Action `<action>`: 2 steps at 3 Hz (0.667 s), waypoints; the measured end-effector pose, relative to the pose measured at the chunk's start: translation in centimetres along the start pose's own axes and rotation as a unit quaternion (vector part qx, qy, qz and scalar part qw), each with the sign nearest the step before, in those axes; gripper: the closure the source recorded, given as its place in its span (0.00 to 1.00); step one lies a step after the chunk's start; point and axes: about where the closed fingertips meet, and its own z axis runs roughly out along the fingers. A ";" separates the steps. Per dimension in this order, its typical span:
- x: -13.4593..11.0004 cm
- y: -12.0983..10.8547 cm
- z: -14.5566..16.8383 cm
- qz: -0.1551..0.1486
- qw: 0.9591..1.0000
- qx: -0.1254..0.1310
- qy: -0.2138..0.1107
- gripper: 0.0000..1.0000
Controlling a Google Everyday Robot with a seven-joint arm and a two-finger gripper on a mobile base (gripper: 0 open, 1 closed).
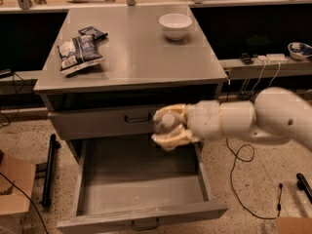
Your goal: Pick water bottle from middle drawer and place on counter
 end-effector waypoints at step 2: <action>-8.2 -10.9 -5.2 -0.109 0.988 -0.026 0.108 1.00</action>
Offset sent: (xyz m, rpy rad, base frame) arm 0.1744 -0.0278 0.3222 -0.3564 -0.4958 0.0472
